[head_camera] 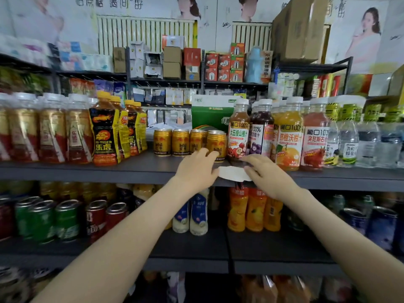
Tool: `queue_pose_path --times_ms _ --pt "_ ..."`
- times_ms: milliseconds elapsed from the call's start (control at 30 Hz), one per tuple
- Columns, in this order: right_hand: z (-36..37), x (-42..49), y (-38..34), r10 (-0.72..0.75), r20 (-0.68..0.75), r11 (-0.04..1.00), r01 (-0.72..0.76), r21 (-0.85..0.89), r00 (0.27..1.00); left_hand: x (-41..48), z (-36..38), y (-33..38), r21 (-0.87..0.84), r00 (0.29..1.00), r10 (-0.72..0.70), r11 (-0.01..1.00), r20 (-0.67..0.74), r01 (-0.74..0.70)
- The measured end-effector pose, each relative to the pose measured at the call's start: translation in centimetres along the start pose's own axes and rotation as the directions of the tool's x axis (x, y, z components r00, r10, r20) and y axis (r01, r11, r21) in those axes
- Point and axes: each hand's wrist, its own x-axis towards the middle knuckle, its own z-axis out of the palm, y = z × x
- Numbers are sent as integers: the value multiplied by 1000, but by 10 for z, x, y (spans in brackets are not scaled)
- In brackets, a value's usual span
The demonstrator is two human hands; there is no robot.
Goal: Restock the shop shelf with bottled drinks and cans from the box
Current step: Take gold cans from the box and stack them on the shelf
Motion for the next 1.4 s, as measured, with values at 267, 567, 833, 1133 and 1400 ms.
queue_pose_path --times_ms 267,567,833,1133,1400 --pt "59 0 -123 -244 -309 965 263 21 919 -75 -18 -50 -61 990 -85 995 -114 78" --pt "188 -6 -387 -431 -242 813 490 315 869 -308 -64 -226 70 895 -437 893 -91 444" --pt "312 -62 -650 -663 -30 620 572 537 748 -573 -113 -370 267 636 -772 617 19 740" --pt "446 -98 -825 -815 204 538 580 611 542 -753 -106 -466 262 308 -950 312 59 913" --pt "634 -86 -969 -813 466 582 475 660 349 -878 -45 -613 276 -24 -987 22 162 961"
